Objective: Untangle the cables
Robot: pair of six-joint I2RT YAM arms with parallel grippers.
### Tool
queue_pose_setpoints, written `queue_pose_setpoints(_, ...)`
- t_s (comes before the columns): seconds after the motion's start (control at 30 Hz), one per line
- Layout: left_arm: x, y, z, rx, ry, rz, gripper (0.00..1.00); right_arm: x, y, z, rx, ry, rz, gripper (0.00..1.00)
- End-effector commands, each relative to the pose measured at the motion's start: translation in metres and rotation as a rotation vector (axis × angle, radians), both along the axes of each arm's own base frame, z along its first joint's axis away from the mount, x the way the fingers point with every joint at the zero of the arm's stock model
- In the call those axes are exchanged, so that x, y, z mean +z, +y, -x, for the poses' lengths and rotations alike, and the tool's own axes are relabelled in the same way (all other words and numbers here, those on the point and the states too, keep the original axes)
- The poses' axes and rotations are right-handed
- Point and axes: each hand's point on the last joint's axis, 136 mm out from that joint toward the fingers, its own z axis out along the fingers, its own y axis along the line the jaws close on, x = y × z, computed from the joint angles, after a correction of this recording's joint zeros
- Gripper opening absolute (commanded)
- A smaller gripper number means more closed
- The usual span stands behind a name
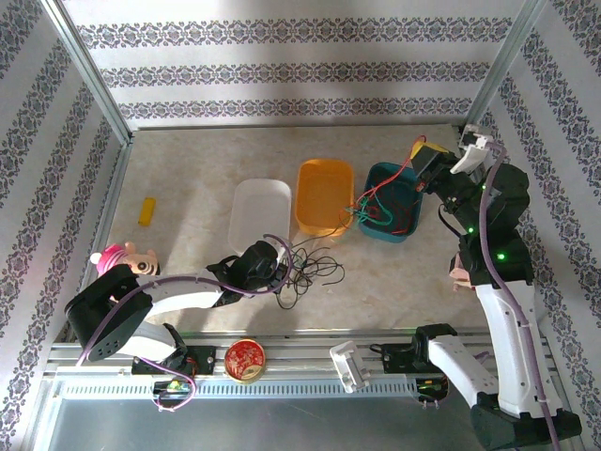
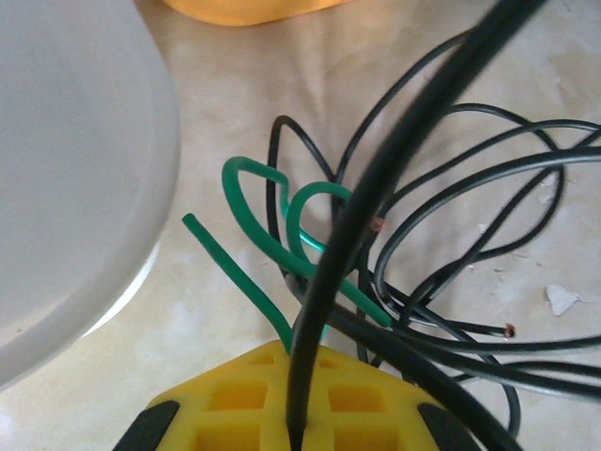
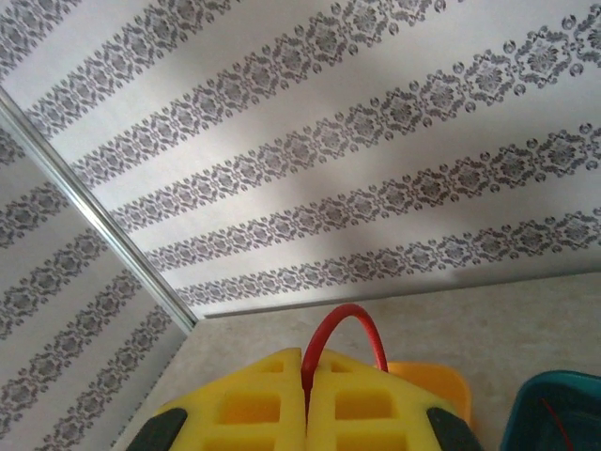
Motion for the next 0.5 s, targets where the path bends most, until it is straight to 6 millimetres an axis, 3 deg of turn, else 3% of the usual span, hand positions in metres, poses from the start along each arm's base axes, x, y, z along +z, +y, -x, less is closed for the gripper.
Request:
queue_pose_setpoints(0.0, -0.03, 0.027, 0.011, 0.059, 0.06, -0.117, 0.0, 0.027, -0.028, 0.01, -0.151, -0.075, 0.05, 0.0)
queue_pose_setpoints(0.23, -0.052, 0.054, 0.023, 0.13, 0.098, -0.183, 0.0, 0.025, -0.075, 0.02, -0.421, -0.06, 0.062, 0.0)
queue_pose_setpoints(0.47, -0.056, 0.057, 0.025, 0.125, 0.099, -0.191, 0.0, 0.02, -0.075, 0.022, -0.417, -0.051, 0.06, 0.0)
